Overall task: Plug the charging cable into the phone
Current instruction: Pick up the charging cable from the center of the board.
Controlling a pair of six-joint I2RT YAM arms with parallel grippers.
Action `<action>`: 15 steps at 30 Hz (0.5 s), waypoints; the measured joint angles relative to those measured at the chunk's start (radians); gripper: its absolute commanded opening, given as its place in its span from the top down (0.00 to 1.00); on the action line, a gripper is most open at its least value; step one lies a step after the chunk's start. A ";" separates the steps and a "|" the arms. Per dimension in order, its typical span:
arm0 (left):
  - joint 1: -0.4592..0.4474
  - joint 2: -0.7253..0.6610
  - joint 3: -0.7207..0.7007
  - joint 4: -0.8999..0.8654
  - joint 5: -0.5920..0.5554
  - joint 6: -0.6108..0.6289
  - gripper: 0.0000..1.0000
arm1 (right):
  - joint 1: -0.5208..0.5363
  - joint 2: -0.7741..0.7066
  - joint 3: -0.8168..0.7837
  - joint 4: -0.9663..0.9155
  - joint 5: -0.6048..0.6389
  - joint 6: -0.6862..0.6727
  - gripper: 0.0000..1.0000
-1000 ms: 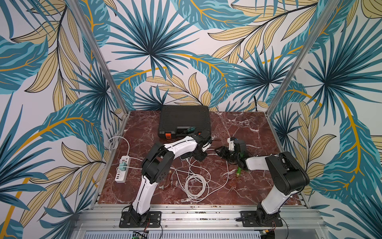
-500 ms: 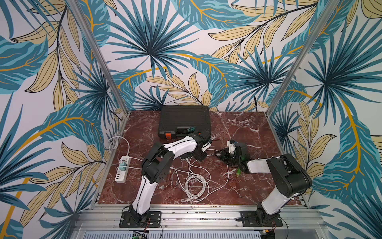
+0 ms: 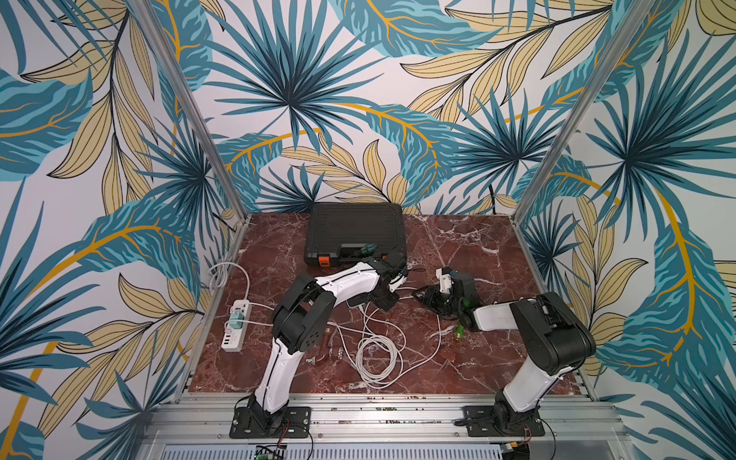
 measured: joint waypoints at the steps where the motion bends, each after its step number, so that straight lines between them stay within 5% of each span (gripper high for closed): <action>1: 0.001 0.000 0.000 0.000 0.002 0.000 1.00 | 0.000 -0.027 -0.002 -0.020 0.022 -0.007 0.48; 15: 0.005 0.000 0.000 0.000 0.018 -0.001 1.00 | 0.000 -0.013 0.035 -0.102 0.077 -0.066 0.48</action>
